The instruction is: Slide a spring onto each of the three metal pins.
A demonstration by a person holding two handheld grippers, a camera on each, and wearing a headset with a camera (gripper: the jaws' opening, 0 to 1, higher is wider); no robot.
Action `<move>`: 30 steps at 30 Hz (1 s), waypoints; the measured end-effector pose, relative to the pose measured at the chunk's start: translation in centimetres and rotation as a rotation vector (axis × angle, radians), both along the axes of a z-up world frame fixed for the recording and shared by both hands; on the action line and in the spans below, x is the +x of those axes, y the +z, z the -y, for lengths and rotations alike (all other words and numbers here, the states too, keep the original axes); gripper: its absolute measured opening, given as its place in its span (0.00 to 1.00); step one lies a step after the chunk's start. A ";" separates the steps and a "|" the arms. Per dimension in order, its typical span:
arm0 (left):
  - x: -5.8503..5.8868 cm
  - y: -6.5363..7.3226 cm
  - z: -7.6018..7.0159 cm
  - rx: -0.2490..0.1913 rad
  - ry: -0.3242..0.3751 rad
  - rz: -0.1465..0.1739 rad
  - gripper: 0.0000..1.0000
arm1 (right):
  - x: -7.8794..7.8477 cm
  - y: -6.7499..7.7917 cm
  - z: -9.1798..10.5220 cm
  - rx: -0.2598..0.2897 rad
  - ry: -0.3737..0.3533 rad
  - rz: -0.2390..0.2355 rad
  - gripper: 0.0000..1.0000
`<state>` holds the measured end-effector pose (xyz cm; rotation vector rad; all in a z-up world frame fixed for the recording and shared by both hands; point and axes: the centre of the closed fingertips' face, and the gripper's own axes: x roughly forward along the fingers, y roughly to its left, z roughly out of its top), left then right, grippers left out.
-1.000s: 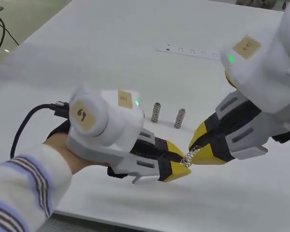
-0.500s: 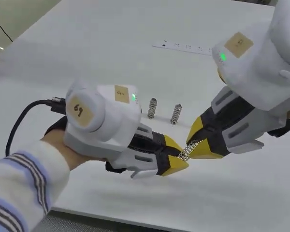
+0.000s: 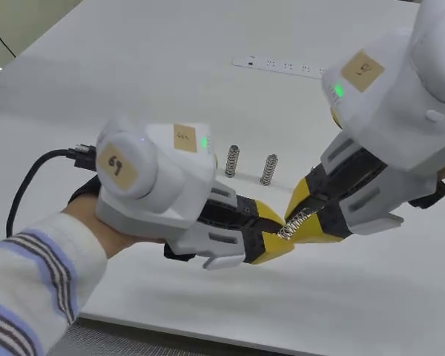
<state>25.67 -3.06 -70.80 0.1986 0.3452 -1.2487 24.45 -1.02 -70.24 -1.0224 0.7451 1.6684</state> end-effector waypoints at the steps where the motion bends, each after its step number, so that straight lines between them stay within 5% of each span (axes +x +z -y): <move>1: 0.0 0.0 0.0 -0.001 -0.001 0.000 0.02 | 0.0 0.0 0.0 0.002 0.000 -0.004 0.09; 12: 0.0 -0.2 -0.2 0.015 0.007 0.019 0.02 | 0.0 -0.5 -0.4 -0.017 0.020 0.022 0.08; 14: 0.2 -0.3 -0.4 0.010 0.028 -0.006 0.03 | 0.1 -0.5 -0.4 -0.021 0.022 0.032 0.08; 21: 0.7 -0.4 -0.5 0.023 0.032 -0.002 0.03 | 0.7 -0.6 -0.5 -0.017 0.030 0.061 0.08; 27: 1.0 -0.9 -0.8 0.030 0.067 -0.043 0.03 | 1.0 -1.0 -0.8 -0.034 0.015 0.068 0.08; 30: 1.4 -0.8 -1.1 0.035 0.086 -0.031 0.05 | 1.3 -0.9 -1.0 -0.031 0.005 0.070 0.08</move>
